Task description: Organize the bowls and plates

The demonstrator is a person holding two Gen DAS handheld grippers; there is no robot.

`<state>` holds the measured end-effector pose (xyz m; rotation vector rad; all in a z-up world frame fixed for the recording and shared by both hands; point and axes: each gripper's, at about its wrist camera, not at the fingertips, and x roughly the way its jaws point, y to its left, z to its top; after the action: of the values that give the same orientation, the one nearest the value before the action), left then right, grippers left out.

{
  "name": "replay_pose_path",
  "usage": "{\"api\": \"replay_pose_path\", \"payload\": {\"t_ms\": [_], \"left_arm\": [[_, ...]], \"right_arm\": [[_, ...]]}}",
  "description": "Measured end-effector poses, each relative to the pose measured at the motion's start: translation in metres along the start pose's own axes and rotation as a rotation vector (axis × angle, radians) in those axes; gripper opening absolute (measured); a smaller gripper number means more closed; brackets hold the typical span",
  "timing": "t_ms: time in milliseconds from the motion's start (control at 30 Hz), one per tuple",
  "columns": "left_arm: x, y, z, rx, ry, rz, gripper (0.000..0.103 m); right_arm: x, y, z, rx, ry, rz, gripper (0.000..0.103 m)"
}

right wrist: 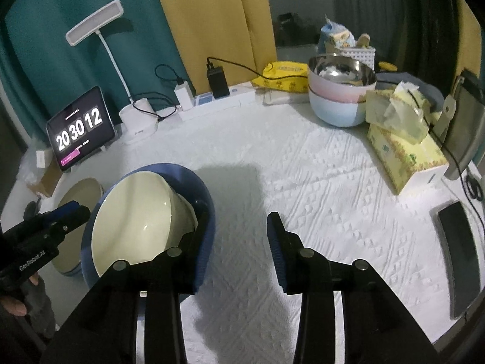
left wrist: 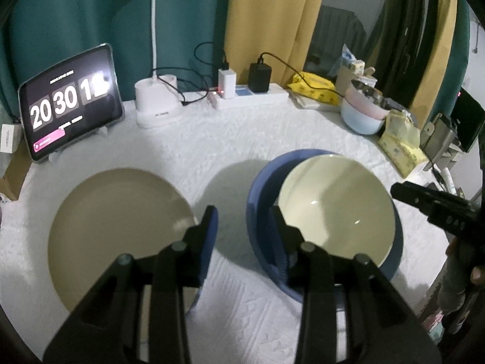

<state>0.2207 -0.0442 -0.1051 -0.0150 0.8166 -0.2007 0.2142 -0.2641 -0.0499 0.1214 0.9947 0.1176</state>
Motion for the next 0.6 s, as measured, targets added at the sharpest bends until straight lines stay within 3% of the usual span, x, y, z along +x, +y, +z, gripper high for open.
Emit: {"api": "replay_pose_path", "payload": {"t_ms": [167,500,600], "left_arm": [[0.012,0.002,-0.007,0.008,0.037,0.014,0.036],[0.021,-0.001,-0.007,0.062,0.038,0.009,0.039],[0.021,-0.001,-0.007,0.094,0.029,0.011,0.039]], "right_arm": [[0.008,0.001,-0.003,-0.01,0.019,0.021,0.038],[0.027,0.004,-0.007,-0.013,0.064,0.038,0.039],[0.03,0.002,-0.008,0.01,0.058,0.017,0.05]]}}
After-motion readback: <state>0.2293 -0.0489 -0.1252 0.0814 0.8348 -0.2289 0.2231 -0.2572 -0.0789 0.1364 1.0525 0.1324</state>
